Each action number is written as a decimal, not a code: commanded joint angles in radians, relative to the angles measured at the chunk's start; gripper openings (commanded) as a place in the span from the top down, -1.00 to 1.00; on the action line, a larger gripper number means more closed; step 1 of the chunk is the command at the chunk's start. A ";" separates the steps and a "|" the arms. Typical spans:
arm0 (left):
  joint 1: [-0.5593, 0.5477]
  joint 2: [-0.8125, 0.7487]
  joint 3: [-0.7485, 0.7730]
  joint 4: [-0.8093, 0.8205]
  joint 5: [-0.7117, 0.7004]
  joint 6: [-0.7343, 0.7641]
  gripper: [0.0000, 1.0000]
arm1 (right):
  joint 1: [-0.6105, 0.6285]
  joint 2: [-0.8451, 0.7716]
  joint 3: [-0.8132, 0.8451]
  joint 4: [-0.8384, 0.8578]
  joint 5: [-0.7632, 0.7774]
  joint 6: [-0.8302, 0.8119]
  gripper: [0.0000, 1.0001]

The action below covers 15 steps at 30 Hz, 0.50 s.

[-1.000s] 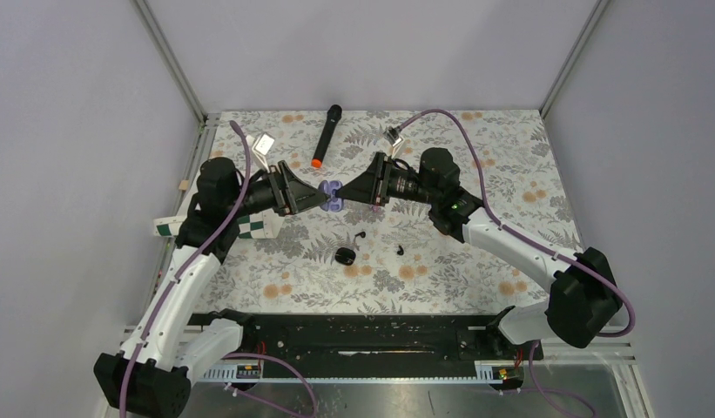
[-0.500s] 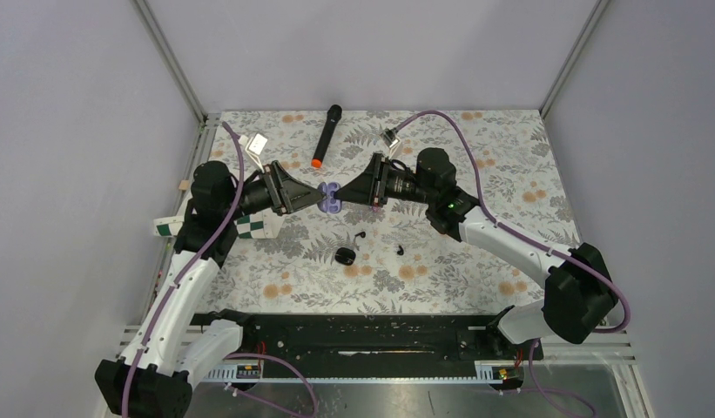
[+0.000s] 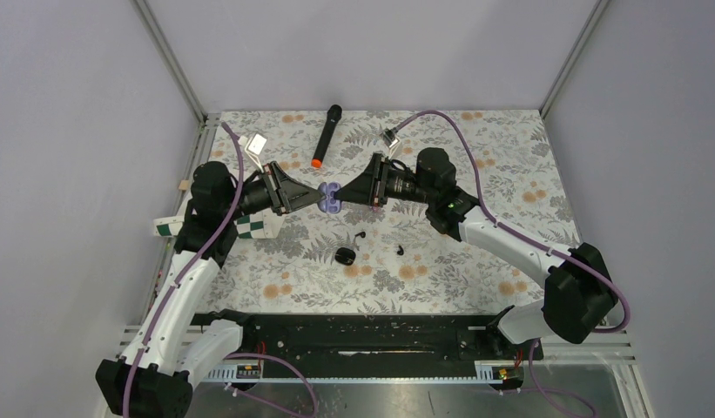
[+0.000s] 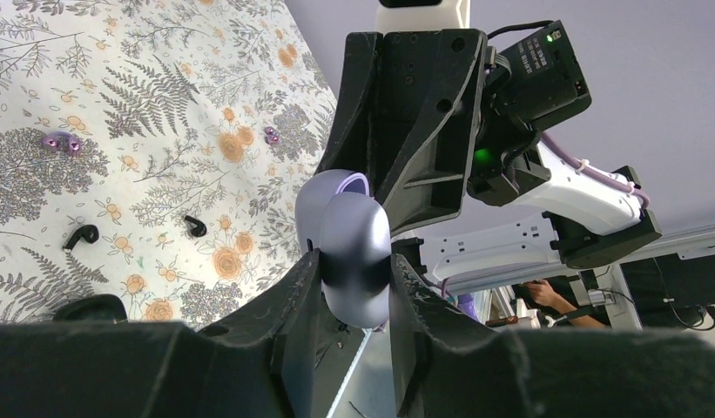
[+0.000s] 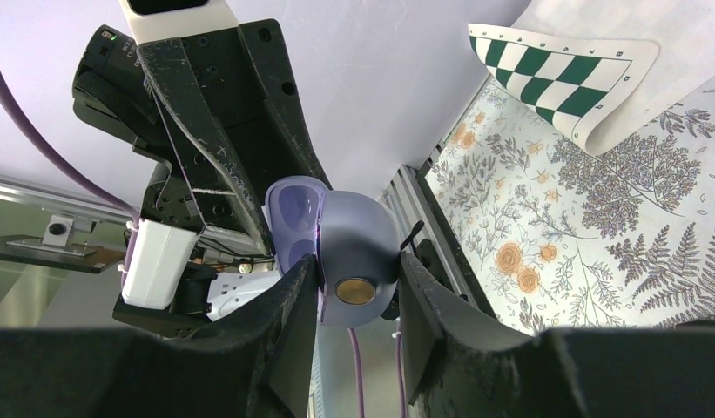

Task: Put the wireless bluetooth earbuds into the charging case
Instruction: Pass from the right arm to the left

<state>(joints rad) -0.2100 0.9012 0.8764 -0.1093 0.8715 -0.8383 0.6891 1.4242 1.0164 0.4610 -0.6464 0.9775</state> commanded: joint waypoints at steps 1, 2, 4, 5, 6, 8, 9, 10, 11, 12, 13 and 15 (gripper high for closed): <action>0.003 -0.003 0.006 0.042 0.012 0.014 1.00 | 0.007 -0.001 0.045 0.023 -0.009 0.004 0.60; 0.004 -0.004 0.006 0.036 0.007 0.019 1.00 | 0.007 -0.002 0.046 0.014 -0.007 -0.001 0.30; 0.004 -0.003 0.007 0.023 -0.005 0.029 1.00 | 0.007 -0.011 0.050 -0.025 0.007 -0.016 -0.33; 0.004 -0.004 0.007 0.013 -0.014 0.034 1.00 | 0.005 -0.017 0.053 -0.053 0.019 -0.029 -0.53; 0.004 -0.004 0.008 0.002 -0.021 0.042 1.00 | 0.005 -0.025 0.056 -0.081 0.031 -0.045 -0.66; 0.007 -0.001 0.013 -0.032 -0.039 0.059 1.00 | -0.006 -0.049 0.055 -0.143 0.072 -0.076 -0.86; 0.009 0.001 0.012 -0.038 -0.042 0.064 1.00 | -0.015 -0.067 0.050 -0.170 0.092 -0.089 -0.93; 0.010 0.002 0.009 -0.041 -0.044 0.066 1.00 | -0.026 -0.086 0.042 -0.197 0.111 -0.100 -0.98; 0.012 0.003 0.004 -0.047 -0.049 0.070 1.00 | -0.040 -0.106 0.031 -0.222 0.126 -0.112 -0.99; 0.013 0.005 0.002 -0.060 -0.057 0.076 1.00 | -0.060 -0.131 0.020 -0.249 0.145 -0.129 -0.99; 0.014 0.007 -0.001 -0.070 -0.064 0.084 1.00 | -0.075 -0.154 0.009 -0.281 0.168 -0.138 -0.99; 0.021 0.020 -0.006 -0.107 -0.082 0.110 1.00 | -0.098 -0.210 -0.014 -0.377 0.249 -0.208 -0.99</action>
<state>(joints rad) -0.2031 0.9077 0.8745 -0.1856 0.8318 -0.7815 0.6437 1.3434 1.0206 0.2348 -0.5419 0.8898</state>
